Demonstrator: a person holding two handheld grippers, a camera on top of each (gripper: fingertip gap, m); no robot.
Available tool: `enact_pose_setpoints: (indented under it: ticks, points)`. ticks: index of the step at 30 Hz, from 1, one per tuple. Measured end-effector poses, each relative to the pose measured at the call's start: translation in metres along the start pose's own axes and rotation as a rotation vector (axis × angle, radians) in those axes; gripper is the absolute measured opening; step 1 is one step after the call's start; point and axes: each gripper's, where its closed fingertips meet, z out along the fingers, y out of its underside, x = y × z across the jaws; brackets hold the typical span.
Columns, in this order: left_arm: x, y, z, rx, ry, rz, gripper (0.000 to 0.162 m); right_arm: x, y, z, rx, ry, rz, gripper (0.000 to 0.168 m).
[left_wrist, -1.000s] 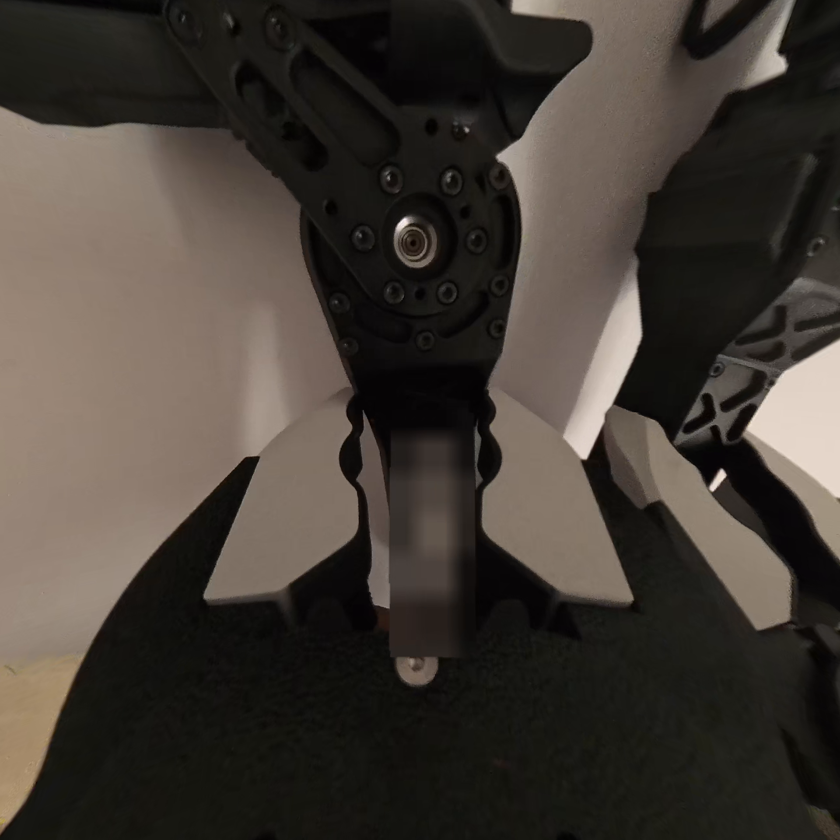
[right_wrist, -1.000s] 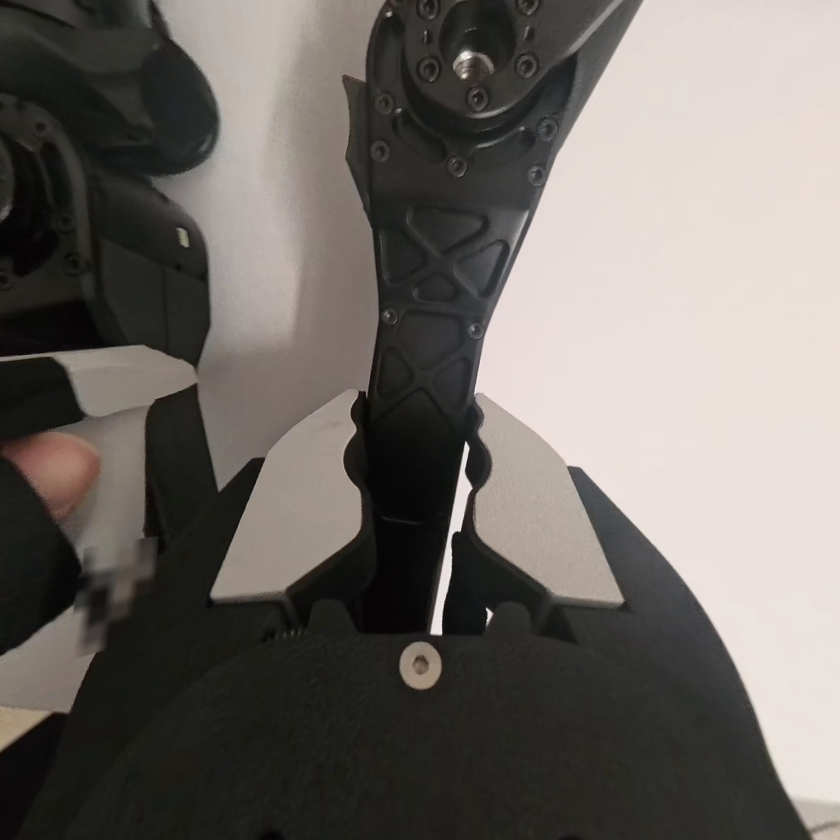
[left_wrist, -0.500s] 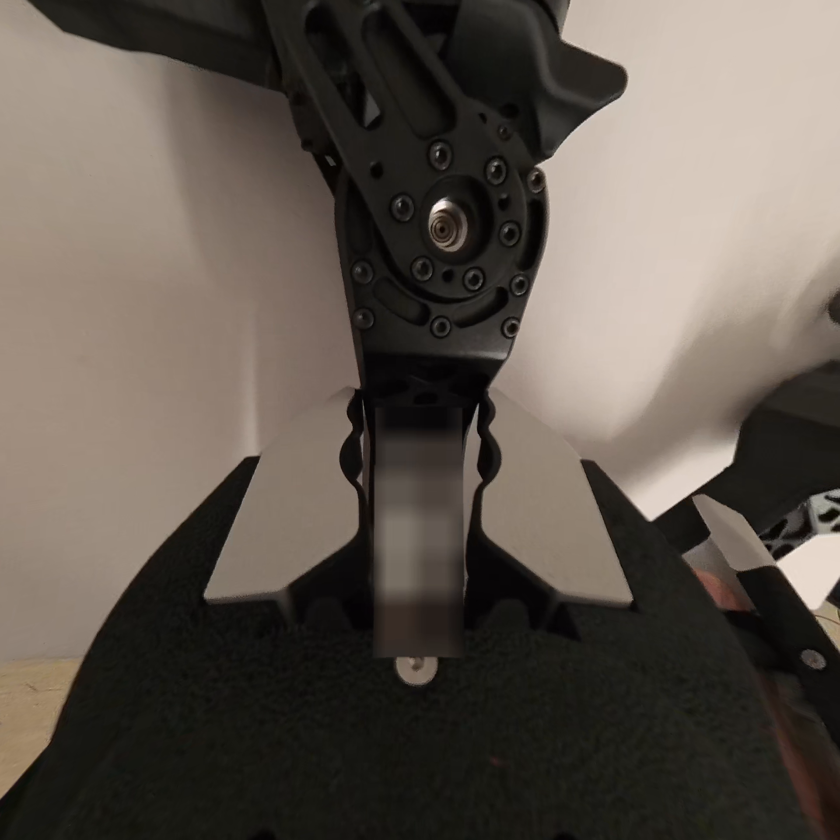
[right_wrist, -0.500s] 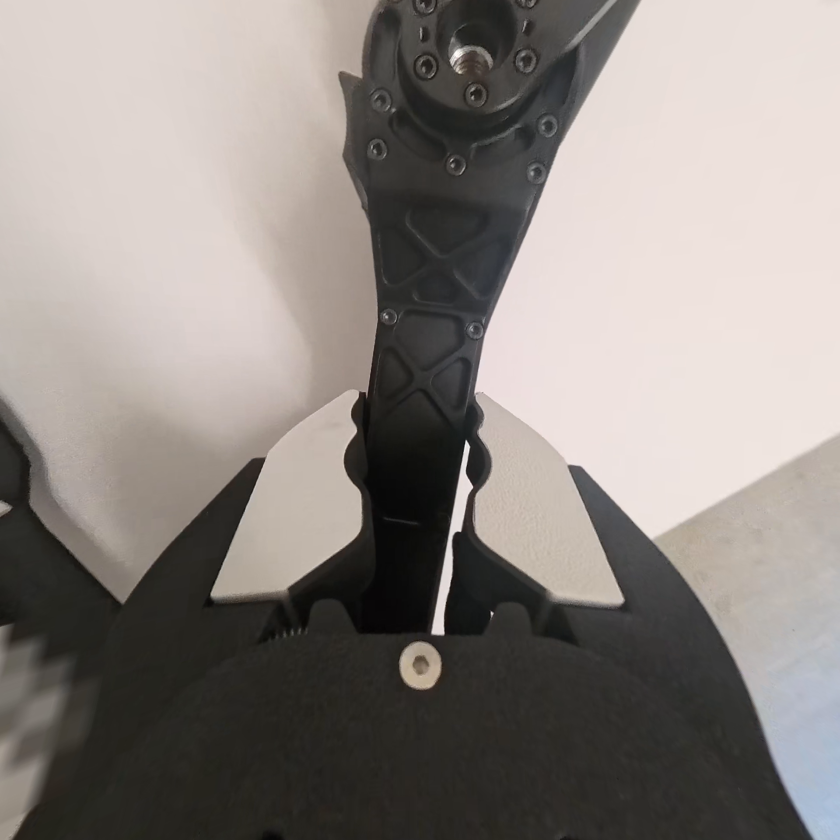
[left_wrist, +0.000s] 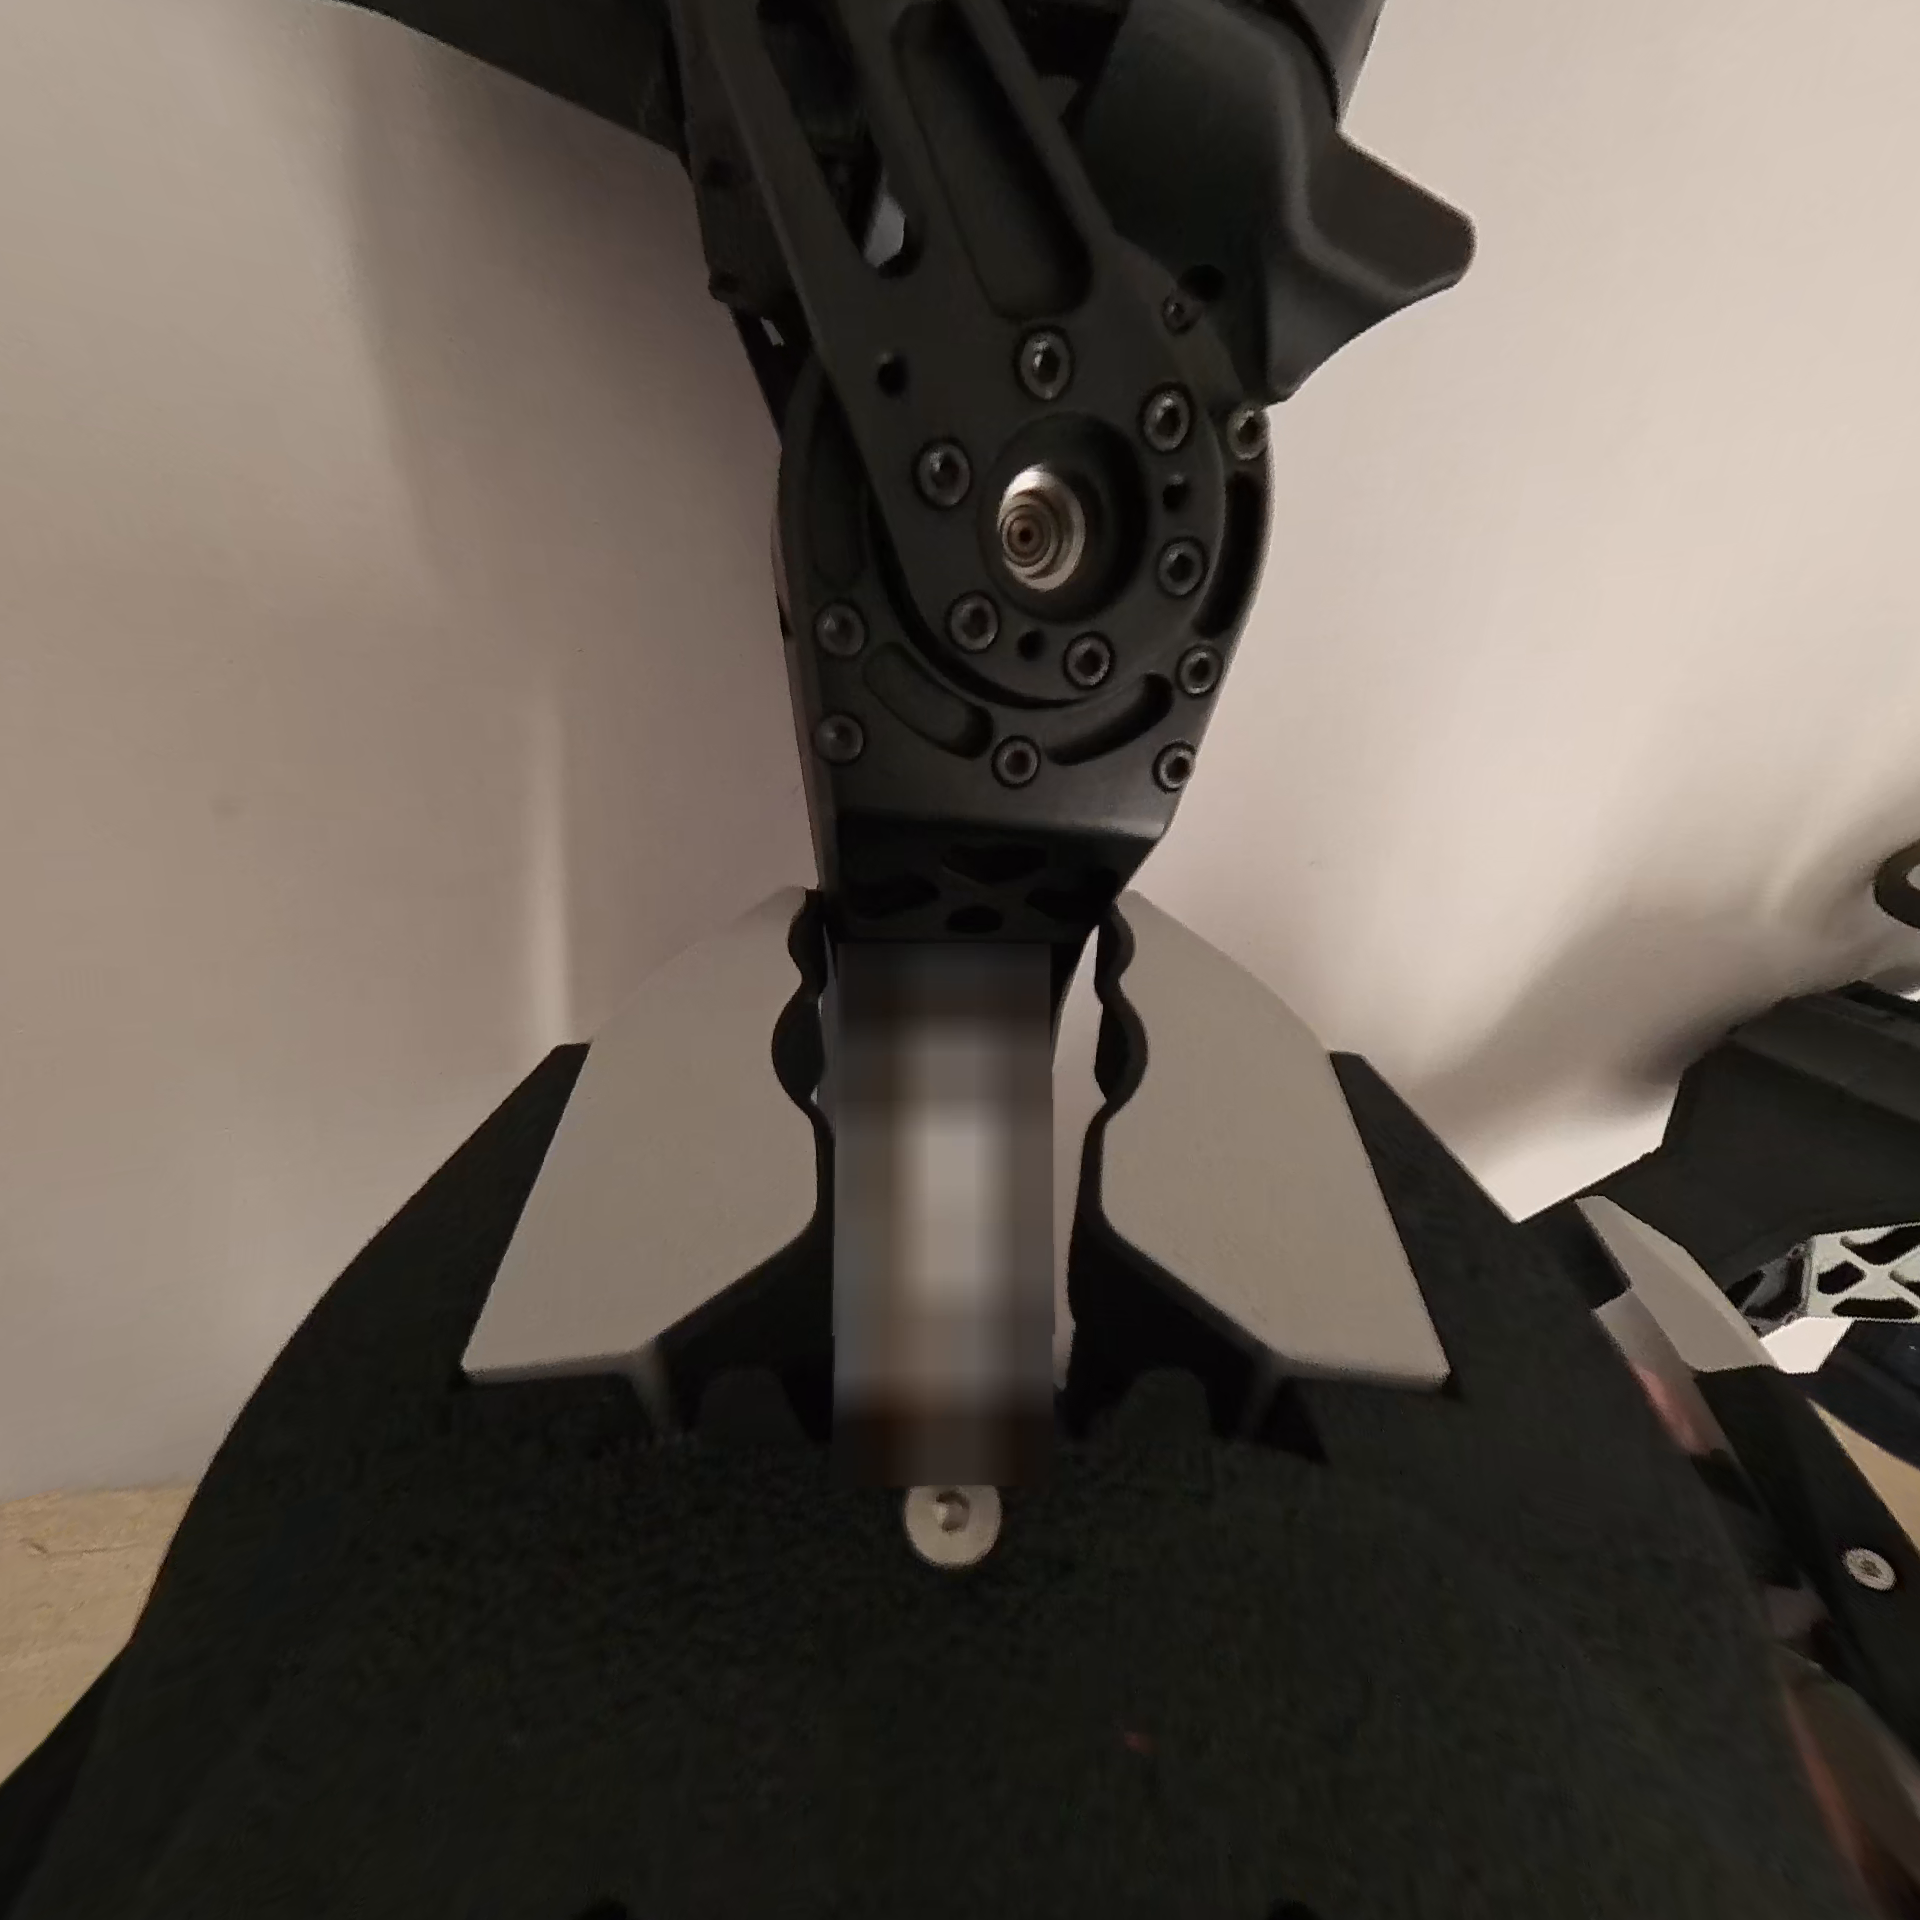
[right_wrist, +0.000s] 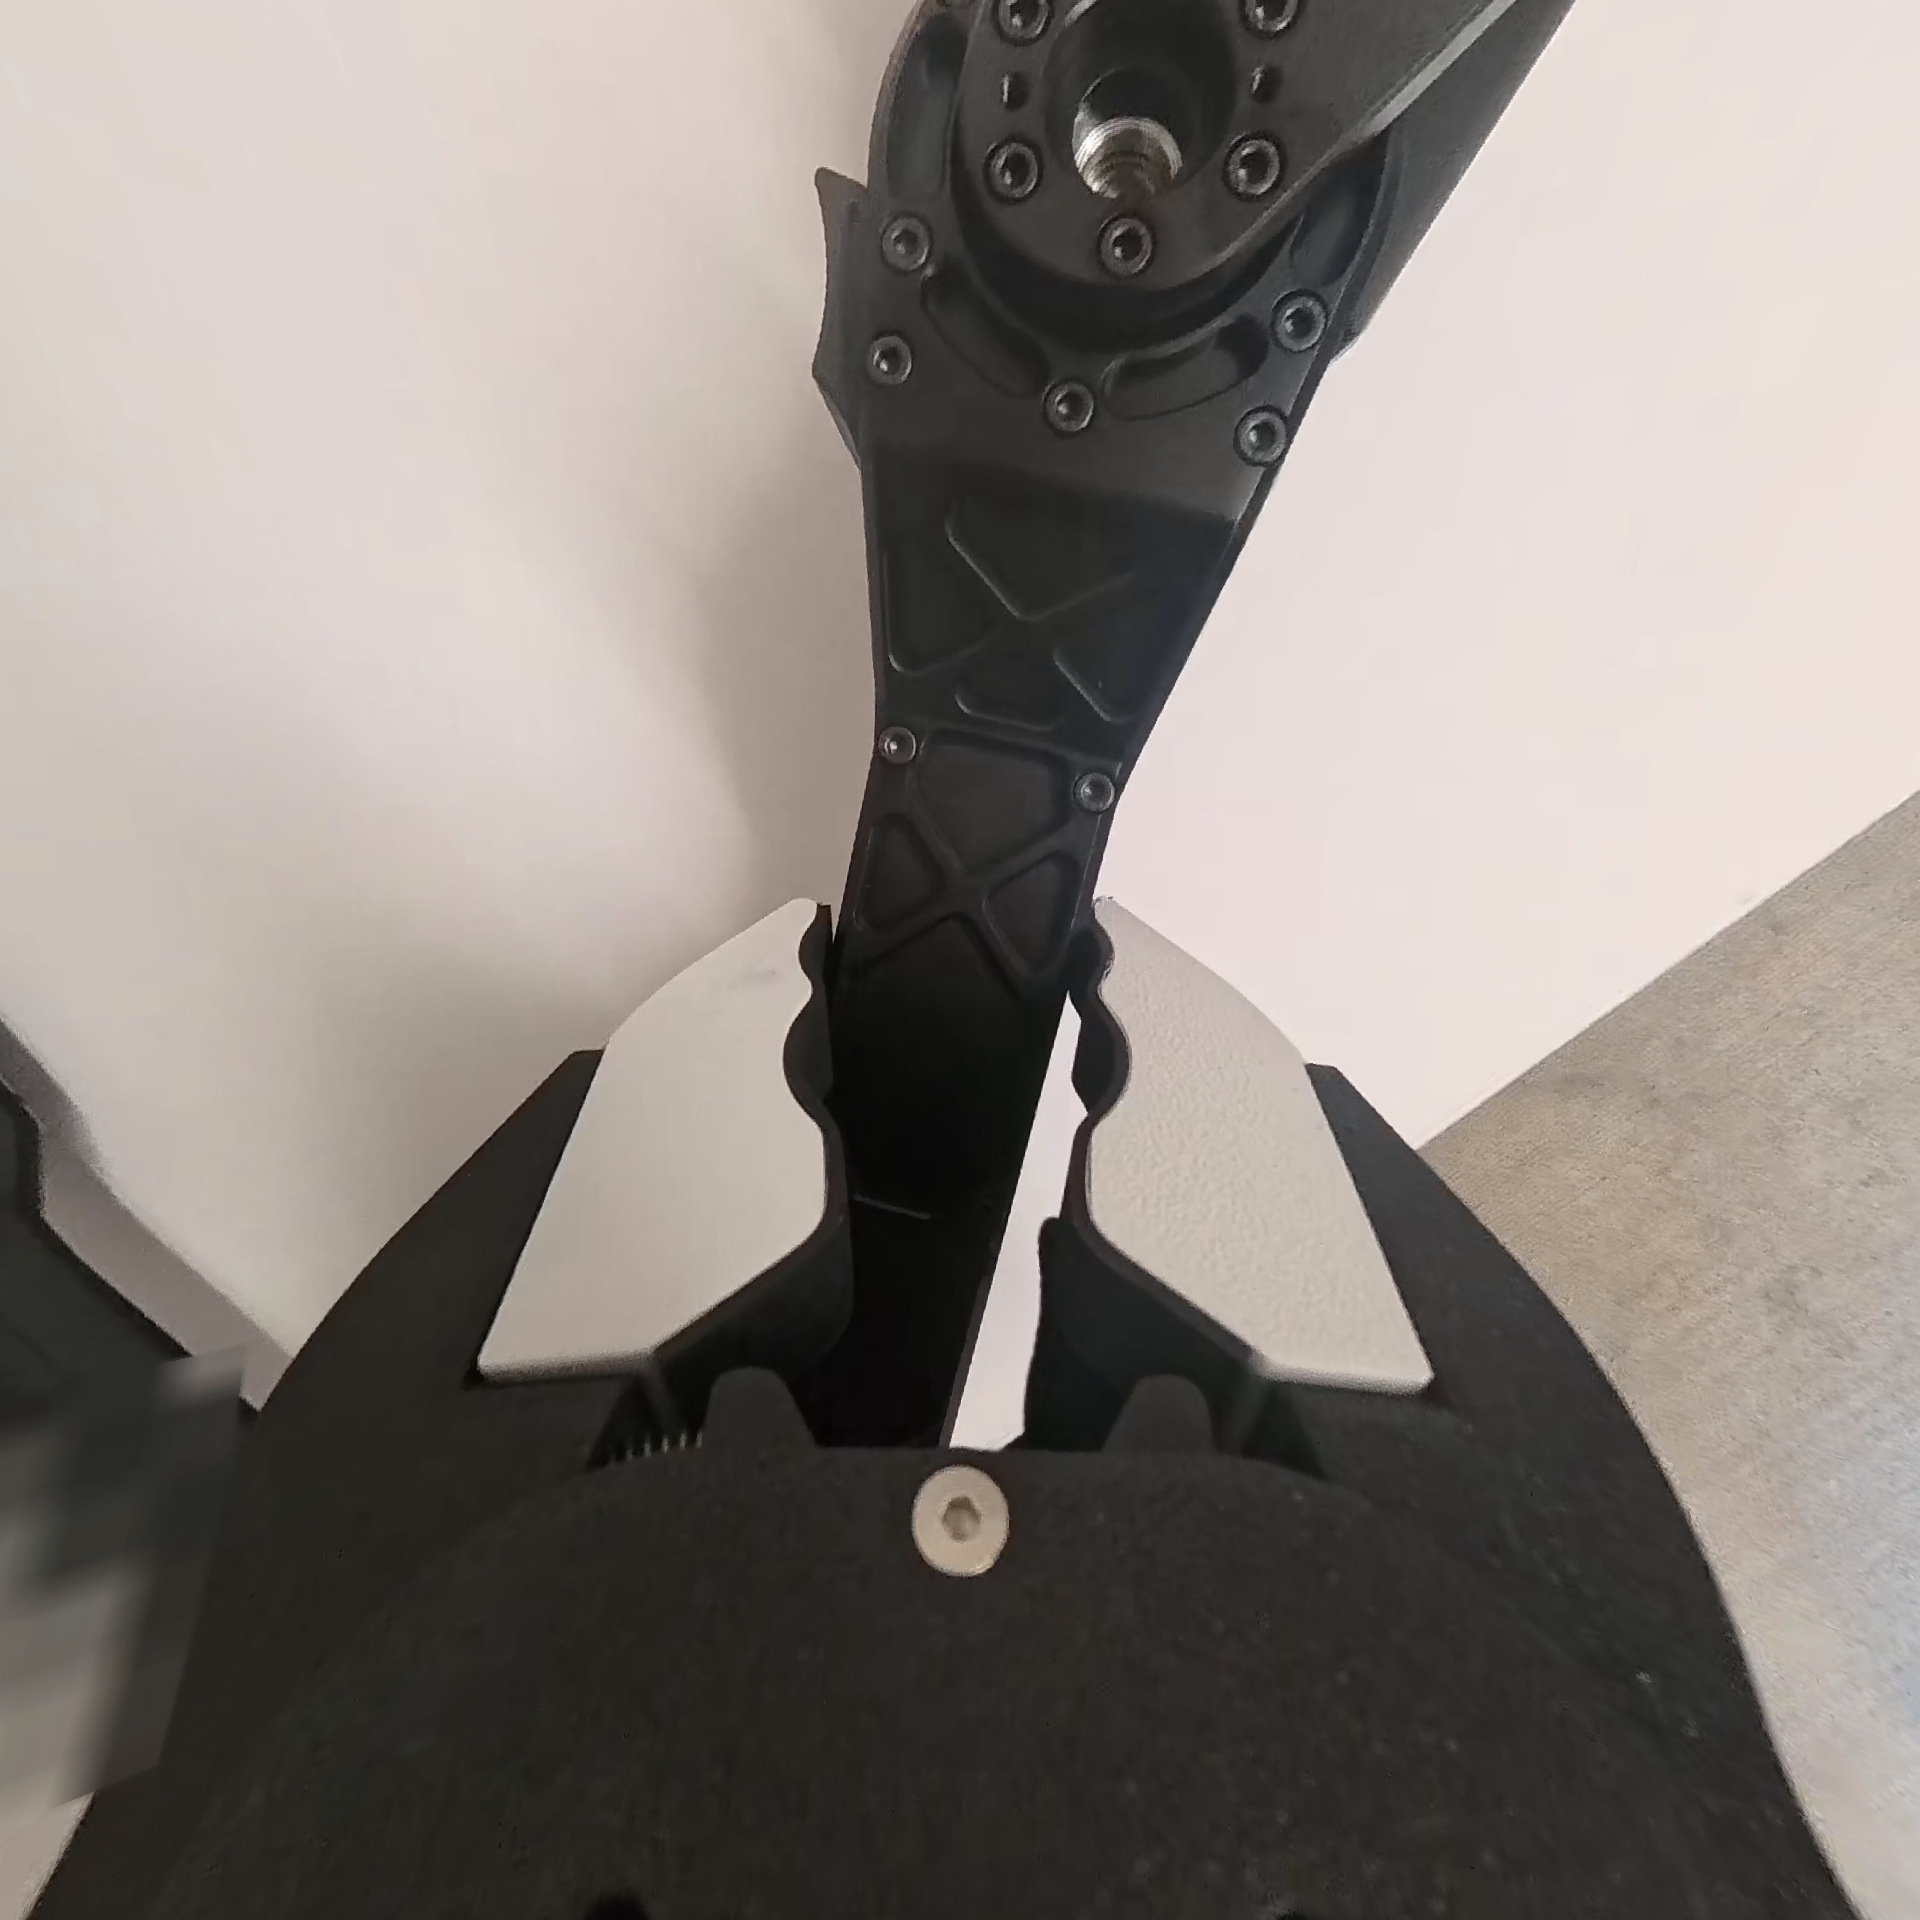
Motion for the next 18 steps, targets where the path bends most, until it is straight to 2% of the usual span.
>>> enact_pose_setpoints:
  ticks: [8, 18]
  points:
    - [-0.013, -0.012, 0.000, 0.002, -0.067, -0.089, 0.049, -0.011, -0.025, 0.012, -0.031, -0.035, -0.012, 0.043]
    - [-0.044, -0.044, 0.000, 0.021, -0.125, -0.175, 0.053, -0.063, -0.057, 0.032, -0.041, -0.117, -0.144, 0.044]
